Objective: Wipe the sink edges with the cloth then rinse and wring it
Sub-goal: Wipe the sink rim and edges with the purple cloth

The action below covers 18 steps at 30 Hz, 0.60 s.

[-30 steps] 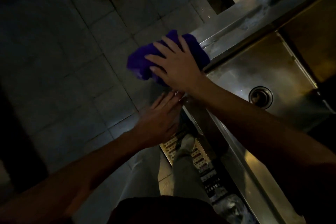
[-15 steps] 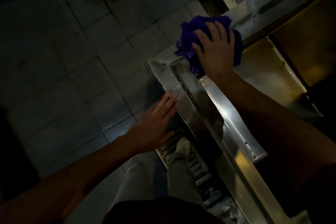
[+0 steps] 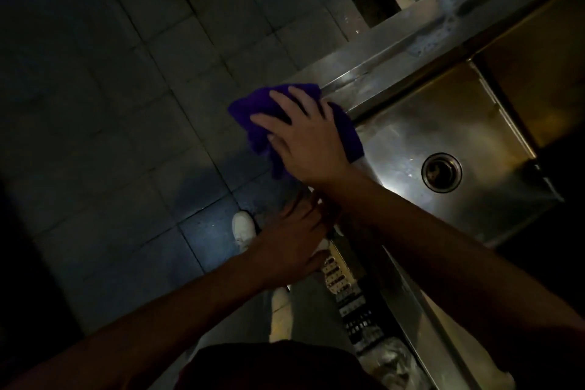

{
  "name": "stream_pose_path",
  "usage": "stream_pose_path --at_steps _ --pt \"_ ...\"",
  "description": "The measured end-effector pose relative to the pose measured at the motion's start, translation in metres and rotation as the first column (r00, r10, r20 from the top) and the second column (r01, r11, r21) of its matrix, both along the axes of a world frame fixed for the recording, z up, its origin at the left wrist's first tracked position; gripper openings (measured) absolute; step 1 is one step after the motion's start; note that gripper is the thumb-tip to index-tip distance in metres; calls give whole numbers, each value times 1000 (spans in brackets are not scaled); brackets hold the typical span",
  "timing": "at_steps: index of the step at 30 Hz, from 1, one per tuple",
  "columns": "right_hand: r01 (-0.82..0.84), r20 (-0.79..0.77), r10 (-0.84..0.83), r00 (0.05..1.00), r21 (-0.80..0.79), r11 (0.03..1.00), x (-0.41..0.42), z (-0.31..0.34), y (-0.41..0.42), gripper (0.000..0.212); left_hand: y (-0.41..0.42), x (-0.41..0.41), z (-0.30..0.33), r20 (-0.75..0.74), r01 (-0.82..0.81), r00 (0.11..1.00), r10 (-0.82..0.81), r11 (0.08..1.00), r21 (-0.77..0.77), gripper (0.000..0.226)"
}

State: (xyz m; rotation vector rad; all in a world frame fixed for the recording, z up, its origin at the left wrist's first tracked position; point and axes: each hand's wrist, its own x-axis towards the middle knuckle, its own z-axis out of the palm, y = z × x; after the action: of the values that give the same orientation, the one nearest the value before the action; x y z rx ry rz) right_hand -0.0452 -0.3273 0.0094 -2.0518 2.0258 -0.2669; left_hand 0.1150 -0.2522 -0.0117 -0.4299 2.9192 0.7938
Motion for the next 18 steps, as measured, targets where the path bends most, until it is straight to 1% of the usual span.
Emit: stream_pose_path --at_steps 2,4,7,9,11,13,15,16,18 --pt "-69 -69 70 995 20 997 -5 -13 3 39 -2 0 1 17 5 1000 -5 1000 -14 66" --pt "-123 -96 122 988 4 992 -16 -18 2 41 -4 0 2 28 23 999 -23 1000 -15 66" --pt "-121 -93 117 989 -38 992 -23 -20 5 41 -4 1 4 31 16 999 -16 1000 -3 69" --pt "-47 -71 41 997 -74 996 -25 -22 3 40 -5 1 6 38 18 999 -17 1000 -10 73" --pt "91 -80 -98 992 -89 992 -41 -21 -10 41 -5 0 8 57 38 998 -37 999 -28 79" --pt "197 -133 -204 970 -61 979 -71 -16 -24 45 -5 -1 9 85 66 995 -61 996 -61 83" --pt "269 -167 -269 949 -24 963 -100 -12 -30 47 -5 0 9 73 44 996 -42 999 -27 86" --pt "310 -186 -309 933 -24 951 -112 -10 -30 47 -6 1 10 57 26 998 -26 1000 3 87" --pt "410 -200 -414 888 -61 910 -127 -4 -26 44 -6 1 11 48 25 999 -25 1000 6 88"
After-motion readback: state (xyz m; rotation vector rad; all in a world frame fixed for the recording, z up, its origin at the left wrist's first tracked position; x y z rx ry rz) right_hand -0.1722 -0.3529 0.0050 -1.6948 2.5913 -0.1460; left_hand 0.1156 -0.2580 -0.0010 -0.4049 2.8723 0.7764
